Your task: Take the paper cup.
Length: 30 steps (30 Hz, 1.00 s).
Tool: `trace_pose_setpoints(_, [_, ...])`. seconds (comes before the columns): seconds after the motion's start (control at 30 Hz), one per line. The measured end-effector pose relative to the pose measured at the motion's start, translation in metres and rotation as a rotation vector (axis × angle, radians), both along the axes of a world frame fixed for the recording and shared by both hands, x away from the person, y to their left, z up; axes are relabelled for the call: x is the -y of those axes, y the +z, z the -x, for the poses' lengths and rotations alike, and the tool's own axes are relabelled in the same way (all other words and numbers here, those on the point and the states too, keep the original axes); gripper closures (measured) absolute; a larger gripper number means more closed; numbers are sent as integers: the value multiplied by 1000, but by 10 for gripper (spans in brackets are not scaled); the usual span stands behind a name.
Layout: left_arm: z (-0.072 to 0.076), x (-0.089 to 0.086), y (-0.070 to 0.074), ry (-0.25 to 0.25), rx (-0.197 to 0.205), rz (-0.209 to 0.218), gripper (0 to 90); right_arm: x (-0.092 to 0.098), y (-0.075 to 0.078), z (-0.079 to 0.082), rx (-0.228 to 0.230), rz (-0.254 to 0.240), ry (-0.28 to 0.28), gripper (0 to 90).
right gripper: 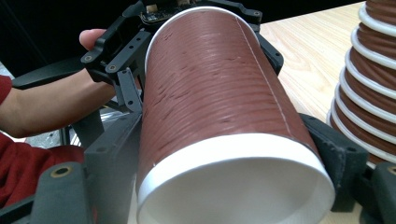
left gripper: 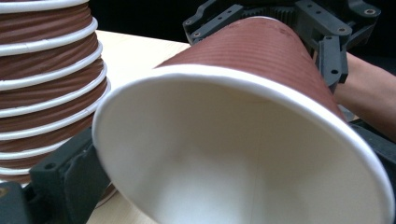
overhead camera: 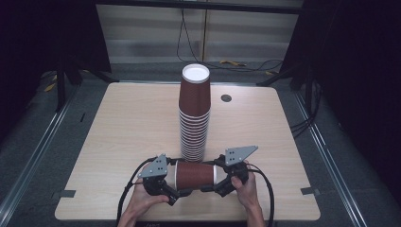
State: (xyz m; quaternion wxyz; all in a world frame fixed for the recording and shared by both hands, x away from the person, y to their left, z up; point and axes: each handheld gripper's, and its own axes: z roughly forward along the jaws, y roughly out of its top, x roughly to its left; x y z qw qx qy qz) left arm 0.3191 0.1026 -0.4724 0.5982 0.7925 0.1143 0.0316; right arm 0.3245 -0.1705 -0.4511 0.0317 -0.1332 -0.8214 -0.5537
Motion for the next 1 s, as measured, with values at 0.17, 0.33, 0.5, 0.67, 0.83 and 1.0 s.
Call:
trace_pose_setpoints(0.17, [1,-2,0,-7,0,-31,23,-2,-3,-2,-10,16,17,211])
trace_pose_setpoints(0.33, [2,-4,2,-6,5,-40,37,-3,-3,-2,-10,19,27,204])
trace_pose_setpoints(0.5, [3,-6,6,-14,13,-50,62,-2,-3,-2,0,31,6,170])
trace_pose_setpoints(0.67, [5,-6,11,-16,23,-59,70,-2,-3,-2,4,34,4,152])
trace_pose_setpoints(0.83, [6,-6,11,-12,21,-64,75,0,-4,-1,6,39,-12,136])
trace_pose_setpoints(1.0, [6,-6,11,-6,18,-80,76,0,-4,1,11,42,-21,131])
